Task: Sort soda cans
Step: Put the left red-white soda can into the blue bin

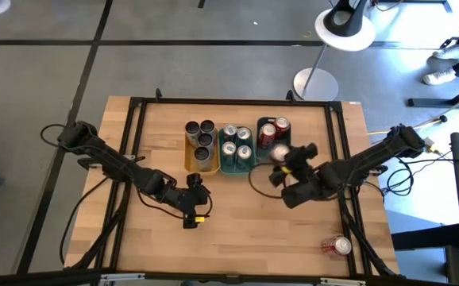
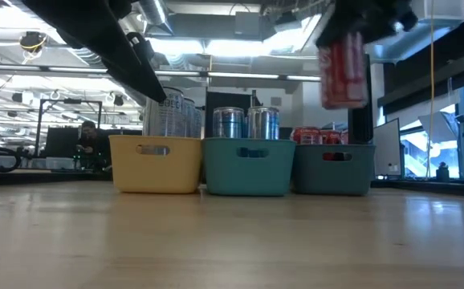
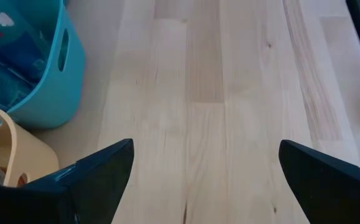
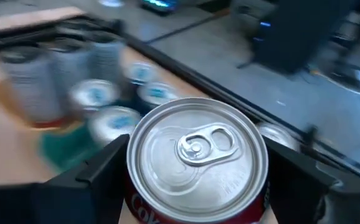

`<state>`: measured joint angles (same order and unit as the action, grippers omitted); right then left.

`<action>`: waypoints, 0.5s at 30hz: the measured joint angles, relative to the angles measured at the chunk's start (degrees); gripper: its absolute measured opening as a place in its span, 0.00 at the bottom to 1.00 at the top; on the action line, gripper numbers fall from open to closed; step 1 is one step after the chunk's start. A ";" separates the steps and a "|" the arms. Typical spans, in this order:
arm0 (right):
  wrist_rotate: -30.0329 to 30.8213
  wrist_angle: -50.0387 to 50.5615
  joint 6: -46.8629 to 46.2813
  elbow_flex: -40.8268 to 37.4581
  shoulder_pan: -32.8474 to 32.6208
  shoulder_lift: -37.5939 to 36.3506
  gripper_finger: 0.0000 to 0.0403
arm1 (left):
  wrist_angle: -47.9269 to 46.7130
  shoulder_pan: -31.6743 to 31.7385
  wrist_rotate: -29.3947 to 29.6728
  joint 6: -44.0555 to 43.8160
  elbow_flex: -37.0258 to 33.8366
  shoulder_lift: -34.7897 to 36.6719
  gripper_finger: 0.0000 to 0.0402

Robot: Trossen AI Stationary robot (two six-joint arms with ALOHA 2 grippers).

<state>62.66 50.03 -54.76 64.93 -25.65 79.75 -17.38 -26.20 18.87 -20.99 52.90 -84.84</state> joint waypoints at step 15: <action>0.16 -9.59 -13.89 -16.48 14.84 0.13 0.73 | 0.50 0.05 0.00 -1.67 0.00 0.00 0.97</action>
<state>62.83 40.44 -68.65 48.45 -10.81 79.88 -16.88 -26.15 18.87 -22.66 52.90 -84.84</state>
